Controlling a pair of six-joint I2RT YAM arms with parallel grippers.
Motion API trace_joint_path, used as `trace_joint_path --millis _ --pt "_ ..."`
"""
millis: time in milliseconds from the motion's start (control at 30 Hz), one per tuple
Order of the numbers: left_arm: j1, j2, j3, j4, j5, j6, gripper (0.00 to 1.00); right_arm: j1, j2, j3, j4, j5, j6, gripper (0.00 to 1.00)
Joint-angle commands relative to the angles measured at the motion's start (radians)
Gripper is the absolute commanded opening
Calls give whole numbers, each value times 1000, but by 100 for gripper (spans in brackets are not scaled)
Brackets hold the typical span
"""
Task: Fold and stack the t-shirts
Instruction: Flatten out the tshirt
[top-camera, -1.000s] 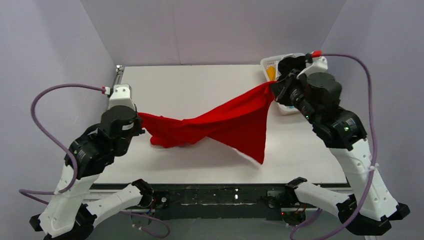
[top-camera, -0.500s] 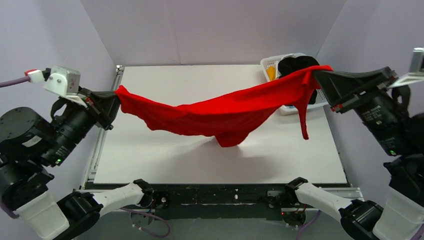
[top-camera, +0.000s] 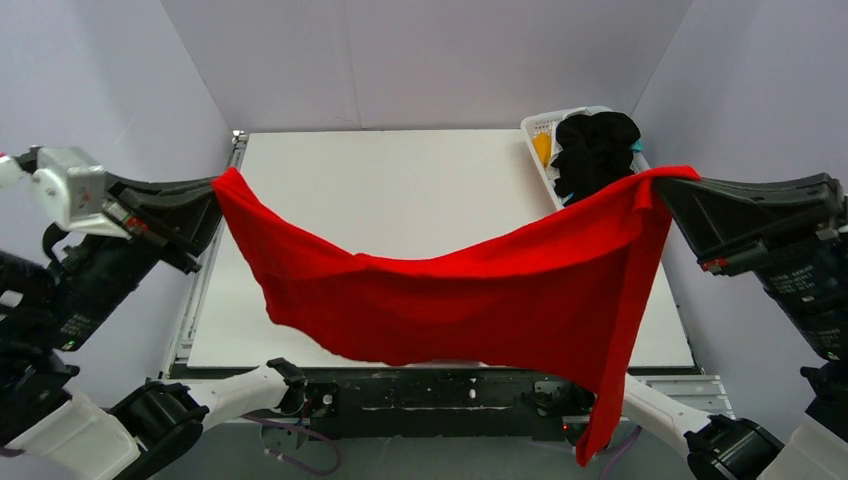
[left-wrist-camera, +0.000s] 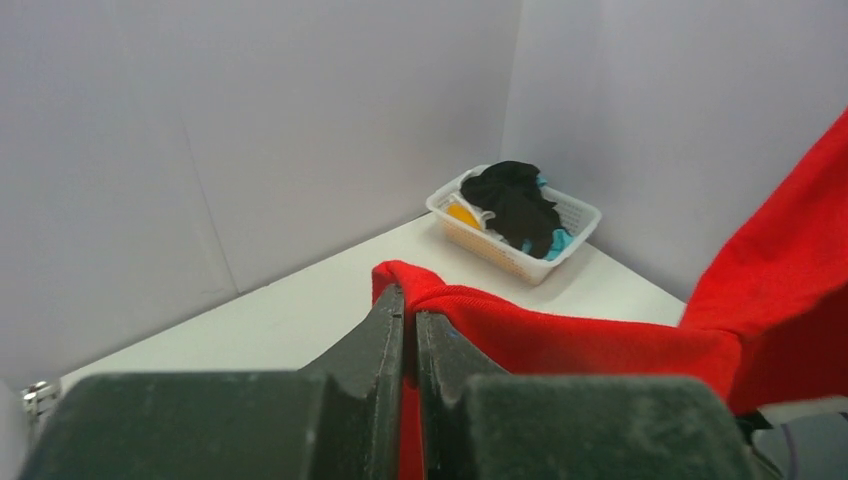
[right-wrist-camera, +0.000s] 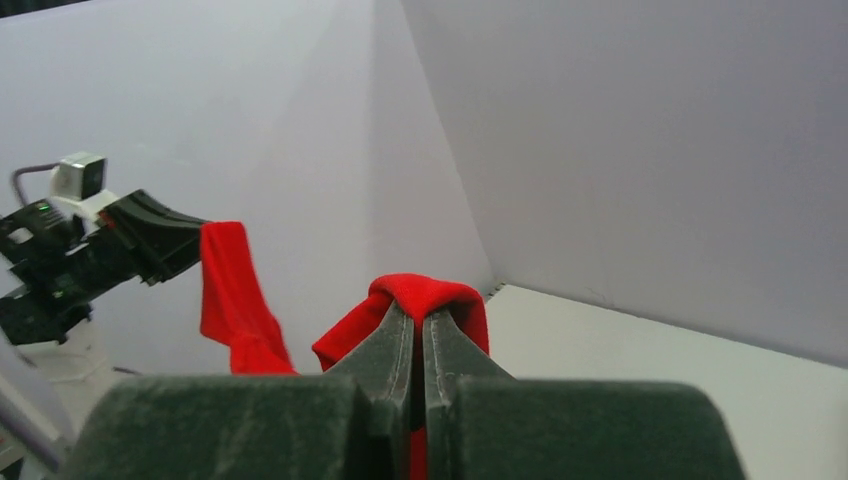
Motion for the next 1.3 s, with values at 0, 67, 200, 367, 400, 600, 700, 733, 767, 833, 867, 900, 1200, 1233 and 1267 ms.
trace_joint_path --millis 0,67,200,367,400,600,700,733,767,833,867,900,1200,1233,1267 --pt "7 113 -92 168 -196 155 0 -3 78 -76 66 255 -60 1" --pt "7 172 -145 233 -319 242 0 -4 120 -120 103 361 -79 1" --pt "23 322 -237 443 -609 457 0 -11 252 -157 162 539 -126 1" --pt "182 497 -239 486 -523 384 0 -153 451 -117 272 401 -110 1" --pt "222 515 -231 503 -487 346 0 -201 499 -87 310 354 -98 1" --pt "375 558 -68 606 -271 183 0 -307 779 400 325 150 -42 1" --pt "379 557 7 620 -260 189 0 -311 714 284 411 116 -60 1" --pt "381 547 11 610 -259 191 0 -312 648 202 453 119 -68 1" --pt "381 533 -5 600 -264 200 0 -315 596 113 491 120 -72 1" --pt "381 489 -91 567 -277 225 0 -321 519 -28 524 111 -75 1" --pt "379 462 -145 544 -292 235 0 -322 489 -88 510 92 -81 1" --pt "381 412 -215 523 -309 239 0 -323 462 -142 490 67 -90 1" --pt "381 -117 -1178 377 -348 -99 0 -324 327 -743 318 -162 -38 1" --pt "381 -157 -1250 328 -342 -180 0 -324 335 -775 286 -176 -34 1" --pt "380 -189 -1318 279 -333 -262 0 -324 348 -798 242 -186 -24 1"
